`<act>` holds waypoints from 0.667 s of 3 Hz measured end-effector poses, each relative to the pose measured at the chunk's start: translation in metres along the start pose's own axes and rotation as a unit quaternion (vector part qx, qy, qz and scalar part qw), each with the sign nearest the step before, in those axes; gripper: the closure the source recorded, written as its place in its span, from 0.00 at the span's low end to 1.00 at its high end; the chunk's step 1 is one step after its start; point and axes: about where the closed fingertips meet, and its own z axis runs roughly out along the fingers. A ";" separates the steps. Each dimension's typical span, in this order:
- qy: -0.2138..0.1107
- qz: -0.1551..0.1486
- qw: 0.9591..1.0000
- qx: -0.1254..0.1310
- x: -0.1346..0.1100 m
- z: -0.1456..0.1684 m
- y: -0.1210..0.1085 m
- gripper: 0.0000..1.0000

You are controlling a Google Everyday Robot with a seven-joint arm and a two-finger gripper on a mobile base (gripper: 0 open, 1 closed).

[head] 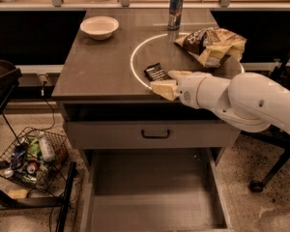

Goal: Place rxbar chocolate into paper bowl

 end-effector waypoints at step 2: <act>0.000 -0.002 1.000 -0.003 -0.002 0.002 0.004 0.96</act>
Offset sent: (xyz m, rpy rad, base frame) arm -0.0002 0.0020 0.0006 -0.0003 -0.0009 0.0032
